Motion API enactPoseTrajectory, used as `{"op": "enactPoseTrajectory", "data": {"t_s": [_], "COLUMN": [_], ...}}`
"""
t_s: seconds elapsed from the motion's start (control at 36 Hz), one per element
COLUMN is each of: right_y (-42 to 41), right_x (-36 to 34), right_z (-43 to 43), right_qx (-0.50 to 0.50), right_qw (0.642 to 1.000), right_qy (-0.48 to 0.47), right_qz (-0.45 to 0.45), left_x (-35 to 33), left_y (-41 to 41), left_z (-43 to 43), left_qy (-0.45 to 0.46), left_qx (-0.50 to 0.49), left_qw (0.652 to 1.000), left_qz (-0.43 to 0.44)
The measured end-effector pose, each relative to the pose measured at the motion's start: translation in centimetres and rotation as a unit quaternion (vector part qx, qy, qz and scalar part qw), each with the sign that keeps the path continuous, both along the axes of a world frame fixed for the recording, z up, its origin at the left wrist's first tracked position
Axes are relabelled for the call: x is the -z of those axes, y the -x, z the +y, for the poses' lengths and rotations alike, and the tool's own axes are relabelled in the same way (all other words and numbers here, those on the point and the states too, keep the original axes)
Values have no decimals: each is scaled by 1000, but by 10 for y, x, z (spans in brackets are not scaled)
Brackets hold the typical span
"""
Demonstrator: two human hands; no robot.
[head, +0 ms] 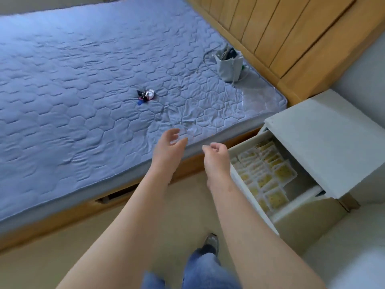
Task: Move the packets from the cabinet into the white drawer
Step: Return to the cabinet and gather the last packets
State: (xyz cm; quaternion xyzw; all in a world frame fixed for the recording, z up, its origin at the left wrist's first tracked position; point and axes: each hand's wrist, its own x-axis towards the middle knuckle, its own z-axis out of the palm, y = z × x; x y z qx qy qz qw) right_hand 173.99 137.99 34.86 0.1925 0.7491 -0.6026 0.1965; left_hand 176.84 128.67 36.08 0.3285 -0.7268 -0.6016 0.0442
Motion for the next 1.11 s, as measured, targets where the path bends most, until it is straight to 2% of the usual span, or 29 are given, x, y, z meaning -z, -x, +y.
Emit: {"op": "enactPoseTrajectory", "data": {"t_s": [0.19, 0.39, 0.5, 0.69, 0.86, 1.11], "right_y": [-94, -217, -285, -393, -472, -581], "right_x": [-29, -59, -68, -71, -75, -100], "right_z": [-158, -308, -384, -499, -608, -792], "right_qx": [-158, -337, -422, -544, -616, -679], "right_qw": [986, 938, 901, 830, 772, 709], "right_qy": [48, 80, 92, 119, 154, 190], "right_qz": [13, 29, 40, 20, 13, -19], "left_x": [-29, -53, -62, -64, -71, -103], "left_y": [-120, -272, -351, -470, -548, -656], "left_z": [-146, -280, -337, -420, -513, -664], "left_qy": [18, 44, 44, 38, 53, 58], "left_qx": [-133, -316, -424, -594, -661, -736], "left_qw": [990, 946, 902, 795, 735, 658], "left_qz": [43, 54, 75, 117, 140, 152]}}
